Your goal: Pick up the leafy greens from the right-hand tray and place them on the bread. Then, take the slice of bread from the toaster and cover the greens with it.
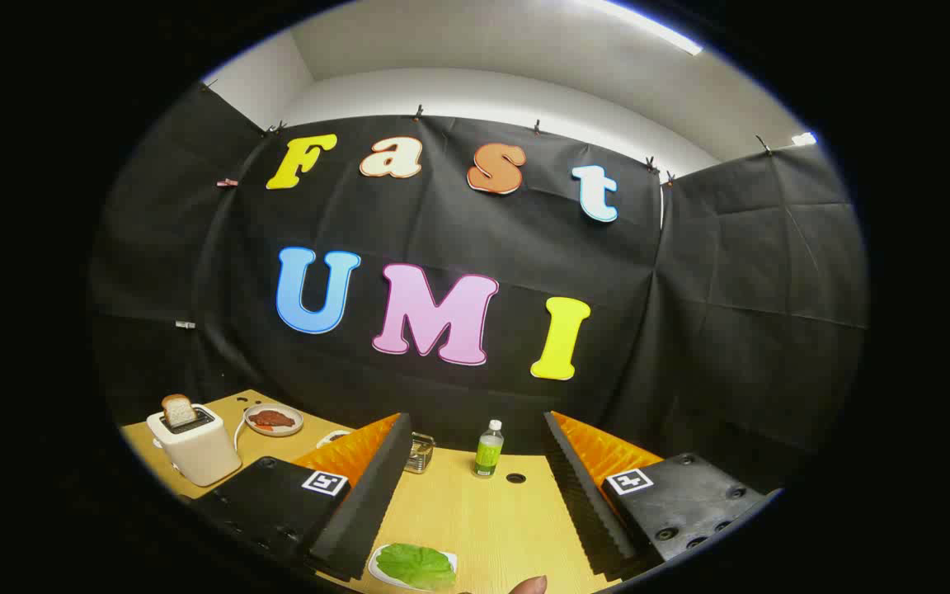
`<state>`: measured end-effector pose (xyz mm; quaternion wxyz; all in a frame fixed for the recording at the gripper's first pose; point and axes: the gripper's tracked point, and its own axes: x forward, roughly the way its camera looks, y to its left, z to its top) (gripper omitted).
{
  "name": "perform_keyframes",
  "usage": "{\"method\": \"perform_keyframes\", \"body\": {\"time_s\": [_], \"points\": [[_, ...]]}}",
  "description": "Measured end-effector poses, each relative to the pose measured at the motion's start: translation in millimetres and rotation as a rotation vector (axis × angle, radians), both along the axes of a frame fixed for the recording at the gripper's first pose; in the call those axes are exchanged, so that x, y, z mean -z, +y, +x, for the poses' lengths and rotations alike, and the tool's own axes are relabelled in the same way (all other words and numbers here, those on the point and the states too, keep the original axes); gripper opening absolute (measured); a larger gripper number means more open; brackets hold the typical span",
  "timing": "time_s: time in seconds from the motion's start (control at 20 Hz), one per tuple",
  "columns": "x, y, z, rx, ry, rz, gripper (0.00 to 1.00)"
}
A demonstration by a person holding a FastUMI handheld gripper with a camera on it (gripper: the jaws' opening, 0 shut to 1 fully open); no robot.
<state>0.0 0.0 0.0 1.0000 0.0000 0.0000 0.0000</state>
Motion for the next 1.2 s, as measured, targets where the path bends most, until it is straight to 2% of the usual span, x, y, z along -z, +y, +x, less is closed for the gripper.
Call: {"method": "perform_keyframes", "body": {"time_s": [0.75,0.95,1.2], "points": [[23,-2,6,0.025,0.078,0.045,0.98],[40,10,12,-0.027,0.146,0.022,0.98],[113,38,4,-0.167,0.429,-0.004,0.98]]}}
